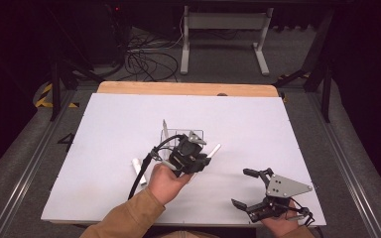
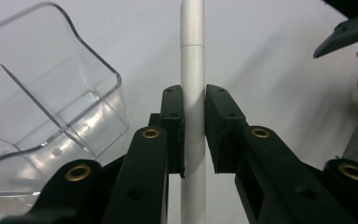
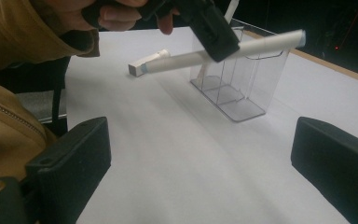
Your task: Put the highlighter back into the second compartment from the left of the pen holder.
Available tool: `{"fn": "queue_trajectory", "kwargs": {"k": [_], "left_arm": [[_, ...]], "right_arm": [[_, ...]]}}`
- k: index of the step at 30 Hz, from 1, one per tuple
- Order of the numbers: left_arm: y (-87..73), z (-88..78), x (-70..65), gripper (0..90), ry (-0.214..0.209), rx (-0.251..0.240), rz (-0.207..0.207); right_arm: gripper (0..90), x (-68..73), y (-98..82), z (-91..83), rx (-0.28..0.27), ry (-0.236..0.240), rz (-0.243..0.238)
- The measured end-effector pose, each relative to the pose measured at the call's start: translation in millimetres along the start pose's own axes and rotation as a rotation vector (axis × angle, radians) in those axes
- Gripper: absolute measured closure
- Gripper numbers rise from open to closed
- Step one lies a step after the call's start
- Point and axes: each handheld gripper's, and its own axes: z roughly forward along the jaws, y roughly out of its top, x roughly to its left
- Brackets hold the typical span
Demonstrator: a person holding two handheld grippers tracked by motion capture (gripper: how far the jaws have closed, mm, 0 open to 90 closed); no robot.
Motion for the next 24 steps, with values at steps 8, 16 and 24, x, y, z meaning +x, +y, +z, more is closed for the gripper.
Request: {"fn": "queue_trajectory", "kwargs": {"k": [8, 16, 24], "left_arm": [[2.3, -11.6, 1.4, 78.2, 0.001, -0.067, 0.004], [3.1, -18.0, 2.5, 78.2, 0.002, -0.121, 0.007], [2.9, -24.3, 3.2, 78.2, 0.008, -0.170, 0.014]], "right_arm": [[5.7, 0.0, 0.0, 0.1, 0.000, 0.001, 0.000], [5.7, 0.2, 0.0, 0.1, 0.000, 0.002, 0.001], [5.7, 0.1, -0.1, 0.3, 0.002, 0.002, -0.001]]}}
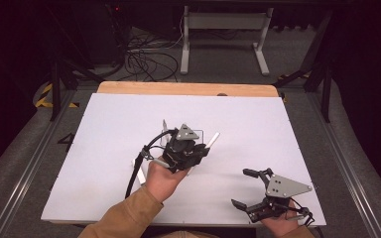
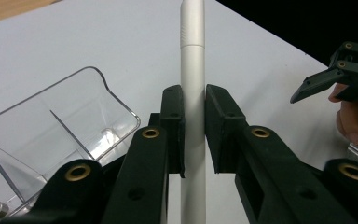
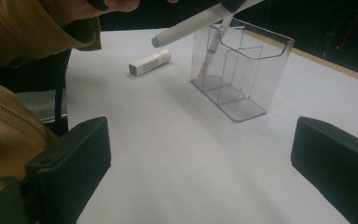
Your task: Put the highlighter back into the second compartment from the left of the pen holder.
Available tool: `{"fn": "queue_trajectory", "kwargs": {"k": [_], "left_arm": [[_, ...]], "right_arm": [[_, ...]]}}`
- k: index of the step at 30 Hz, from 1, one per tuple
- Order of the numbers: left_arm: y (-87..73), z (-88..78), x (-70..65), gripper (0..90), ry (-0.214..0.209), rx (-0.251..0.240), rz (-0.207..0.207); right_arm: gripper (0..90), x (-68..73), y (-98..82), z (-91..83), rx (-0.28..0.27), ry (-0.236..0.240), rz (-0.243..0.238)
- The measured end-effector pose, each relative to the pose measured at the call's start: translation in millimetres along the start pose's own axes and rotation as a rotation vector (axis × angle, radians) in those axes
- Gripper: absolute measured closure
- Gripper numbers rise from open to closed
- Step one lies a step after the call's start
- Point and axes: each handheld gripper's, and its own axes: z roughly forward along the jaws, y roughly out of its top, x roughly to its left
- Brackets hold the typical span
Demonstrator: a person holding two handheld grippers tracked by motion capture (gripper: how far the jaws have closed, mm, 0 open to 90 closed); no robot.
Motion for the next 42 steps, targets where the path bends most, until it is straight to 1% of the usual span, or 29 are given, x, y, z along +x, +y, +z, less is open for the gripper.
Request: {"fn": "queue_trajectory", "kwargs": {"k": [4, 5, 9, 14, 15, 16, 17, 23, 27, 29, 36, 37, 40, 42], "left_arm": [[0.6, -4.0, 0.6, 78.2, 0.005, -0.037, 0.002], [0.8, -5.5, 0.9, 78.2, 0.012, -0.049, 0.004], [1.1, -11.6, 4.2, 78.2, 0.036, -0.120, 0.018], [2.2, -14.6, 10.4, 78.1, 0.046, -0.167, 0.005], [2.4, -15.3, 11.8, 78.1, 0.052, -0.173, 0.009], [2.2, -15.7, 12.2, 78.1, 0.052, -0.183, -0.002], [2.4, -16.4, 13.9, 78.1, 0.054, -0.192, 0.005], [2.9, -19.5, 21.0, 78.1, 0.062, -0.263, -0.003], [3.7, -19.9, 25.6, 78.1, 0.055, -0.291, -0.009], [3.7, -19.5, 27.8, 78.1, 0.074, -0.300, -0.001], [4.6, -20.7, 34.2, 78.1, 0.085, -0.355, -0.008], [4.7, -20.6, 34.8, 78.0, 0.086, -0.366, -0.014], [5.2, -20.3, 38.1, 78.0, 0.086, -0.385, -0.023], [5.4, -19.6, 40.8, 77.9, 0.093, -0.398, -0.022]], "right_arm": [[5.7, 0.0, 0.0, 0.0, -0.002, 0.000, 0.002], [5.7, 0.1, 0.0, 0.1, -0.001, 0.000, 0.001], [5.7, 0.1, 0.1, 0.0, -0.004, 0.001, 0.003], [5.7, 0.2, 0.1, 0.2, -0.003, 0.002, 0.003], [5.7, 0.2, 0.1, 0.2, -0.003, 0.003, 0.003], [5.7, 0.1, 0.1, 0.2, -0.005, 0.003, 0.004], [5.7, 0.1, 0.1, 0.1, -0.005, 0.003, 0.005], [5.7, 0.2, 0.1, 0.2, -0.005, 0.005, 0.004], [5.7, 0.2, 0.1, 0.3, -0.004, 0.006, 0.004], [5.7, 0.3, 0.1, 0.3, -0.005, 0.007, 0.004], [5.7, 0.4, 0.1, 0.4, -0.003, 0.007, 0.002], [5.7, 0.4, 0.1, 0.4, -0.003, 0.007, 0.002], [5.7, 0.2, 0.0, 0.4, -0.003, 0.007, 0.001], [5.7, 0.5, 0.1, 0.2, -0.002, 0.009, 0.003]]}}
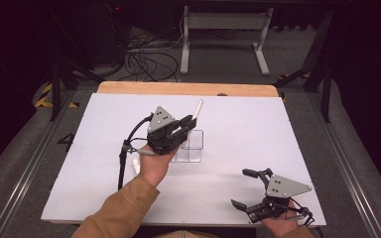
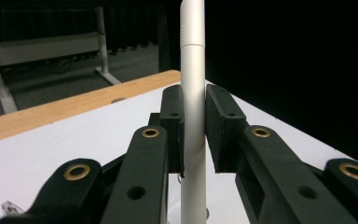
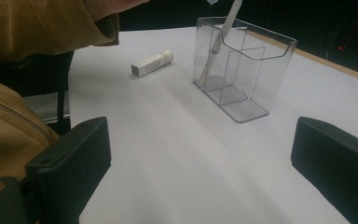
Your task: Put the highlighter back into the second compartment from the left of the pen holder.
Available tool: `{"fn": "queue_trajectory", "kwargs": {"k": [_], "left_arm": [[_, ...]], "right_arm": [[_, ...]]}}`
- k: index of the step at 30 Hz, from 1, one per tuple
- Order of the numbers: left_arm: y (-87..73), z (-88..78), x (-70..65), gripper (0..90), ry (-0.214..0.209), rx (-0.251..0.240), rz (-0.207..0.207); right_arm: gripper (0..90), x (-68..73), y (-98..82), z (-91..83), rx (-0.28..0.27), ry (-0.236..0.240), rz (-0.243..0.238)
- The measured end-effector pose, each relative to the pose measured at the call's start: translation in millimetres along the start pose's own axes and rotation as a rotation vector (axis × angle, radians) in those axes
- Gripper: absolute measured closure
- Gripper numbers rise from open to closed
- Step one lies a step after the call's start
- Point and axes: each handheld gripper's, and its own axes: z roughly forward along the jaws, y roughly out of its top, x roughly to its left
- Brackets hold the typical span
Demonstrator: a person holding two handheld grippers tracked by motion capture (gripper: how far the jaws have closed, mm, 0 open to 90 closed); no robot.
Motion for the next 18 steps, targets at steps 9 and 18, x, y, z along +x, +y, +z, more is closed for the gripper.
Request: {"fn": "queue_trajectory", "kwargs": {"k": [9, 18], "left_arm": [[-1.0, 6.7, 9.6, 77.9, 0.020, -0.054, 0.003], [-3.2, 11.9, 17.7, 77.9, 0.028, -0.068, -0.001]], "right_arm": [[5.7, -0.1, -0.1, 0.0, 0.001, 0.000, -0.002], [5.6, 0.1, -0.2, -0.1, 0.002, 0.002, -0.001]]}}
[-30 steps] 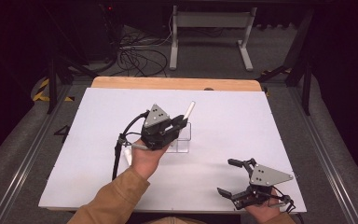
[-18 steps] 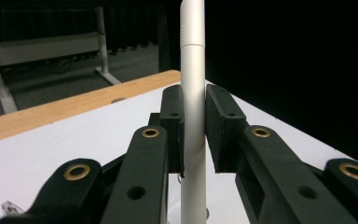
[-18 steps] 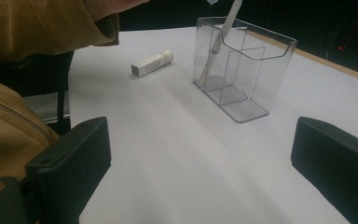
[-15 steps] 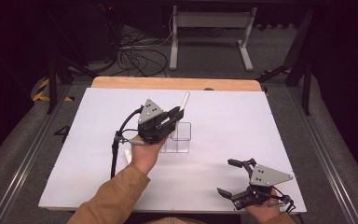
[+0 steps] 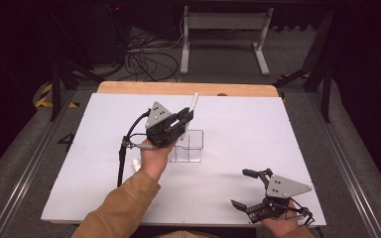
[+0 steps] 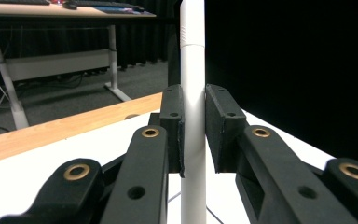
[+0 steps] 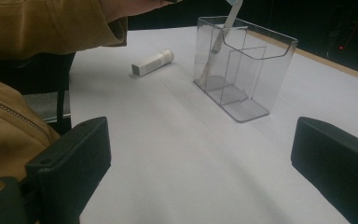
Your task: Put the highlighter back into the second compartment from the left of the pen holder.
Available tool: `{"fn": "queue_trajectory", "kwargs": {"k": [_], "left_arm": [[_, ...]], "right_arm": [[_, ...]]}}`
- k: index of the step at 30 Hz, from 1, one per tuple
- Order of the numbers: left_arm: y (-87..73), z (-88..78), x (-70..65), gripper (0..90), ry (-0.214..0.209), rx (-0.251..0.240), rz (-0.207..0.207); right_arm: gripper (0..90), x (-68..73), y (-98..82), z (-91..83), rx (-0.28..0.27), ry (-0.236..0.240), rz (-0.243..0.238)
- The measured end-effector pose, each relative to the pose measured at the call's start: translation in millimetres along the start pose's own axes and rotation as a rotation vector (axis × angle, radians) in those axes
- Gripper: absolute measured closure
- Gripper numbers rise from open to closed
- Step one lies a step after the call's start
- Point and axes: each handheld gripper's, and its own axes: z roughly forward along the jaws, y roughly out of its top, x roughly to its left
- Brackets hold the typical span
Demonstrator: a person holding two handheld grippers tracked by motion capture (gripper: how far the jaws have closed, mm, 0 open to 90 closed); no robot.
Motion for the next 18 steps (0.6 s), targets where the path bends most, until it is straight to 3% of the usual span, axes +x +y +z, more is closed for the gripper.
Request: {"fn": "queue_trajectory", "kwargs": {"k": [18], "left_arm": [[-11.8, 8.1, 11.4, 77.6, 0.005, 0.039, -0.026]], "right_arm": [[5.7, 0.2, 0.0, 0.2, 0.000, 0.002, 0.001]]}}
